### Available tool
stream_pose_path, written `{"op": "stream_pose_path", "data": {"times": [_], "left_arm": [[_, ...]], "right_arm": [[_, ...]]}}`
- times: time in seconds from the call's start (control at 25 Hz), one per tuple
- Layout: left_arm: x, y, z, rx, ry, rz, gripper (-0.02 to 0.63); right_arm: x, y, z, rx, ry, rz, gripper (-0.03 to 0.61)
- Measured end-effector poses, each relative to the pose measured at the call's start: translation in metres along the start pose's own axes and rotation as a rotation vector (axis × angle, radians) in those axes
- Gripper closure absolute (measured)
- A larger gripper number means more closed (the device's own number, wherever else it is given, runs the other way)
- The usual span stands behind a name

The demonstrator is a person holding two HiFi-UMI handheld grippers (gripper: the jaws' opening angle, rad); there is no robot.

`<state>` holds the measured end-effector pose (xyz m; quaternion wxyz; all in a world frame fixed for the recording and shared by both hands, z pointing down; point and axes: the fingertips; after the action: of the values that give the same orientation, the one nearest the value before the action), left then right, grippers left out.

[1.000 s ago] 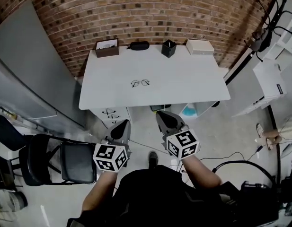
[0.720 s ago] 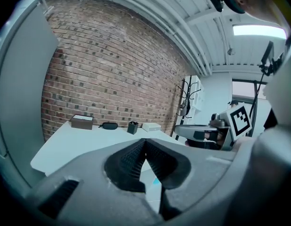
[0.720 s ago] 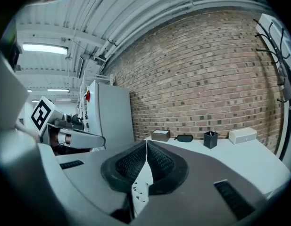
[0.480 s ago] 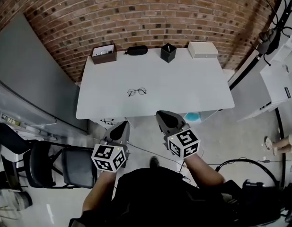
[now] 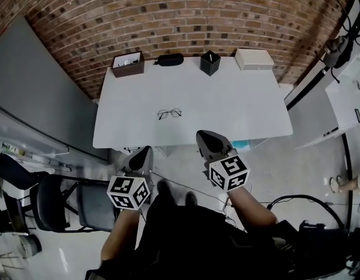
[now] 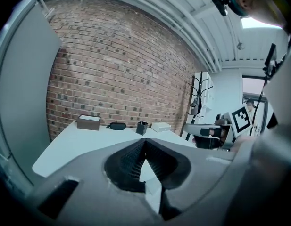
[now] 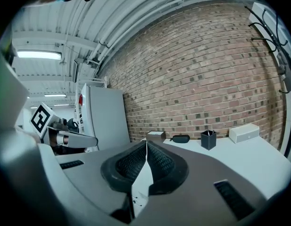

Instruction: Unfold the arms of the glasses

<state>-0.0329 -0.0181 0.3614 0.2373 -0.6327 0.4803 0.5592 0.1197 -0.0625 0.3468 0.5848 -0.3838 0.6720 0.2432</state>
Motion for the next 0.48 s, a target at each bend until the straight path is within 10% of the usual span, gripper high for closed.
{"op": "stream_pose_path", "data": {"times": [0.48], "left_arm": [[0.003, 0.070, -0.059, -0.047, 0.041, 0.061, 0.604]], "right_arm": [[0.002, -0.010, -0.079, -0.040, 0.044, 0.026, 0.569]]}}
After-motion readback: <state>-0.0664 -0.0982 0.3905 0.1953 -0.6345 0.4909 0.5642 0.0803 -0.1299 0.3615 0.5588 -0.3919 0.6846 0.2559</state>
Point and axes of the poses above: the fingertips, and each gripper's own axes: z backward along the fingers, y to its left, x out of its top, and after that the axes turned 4 degrees about -x, right-handed
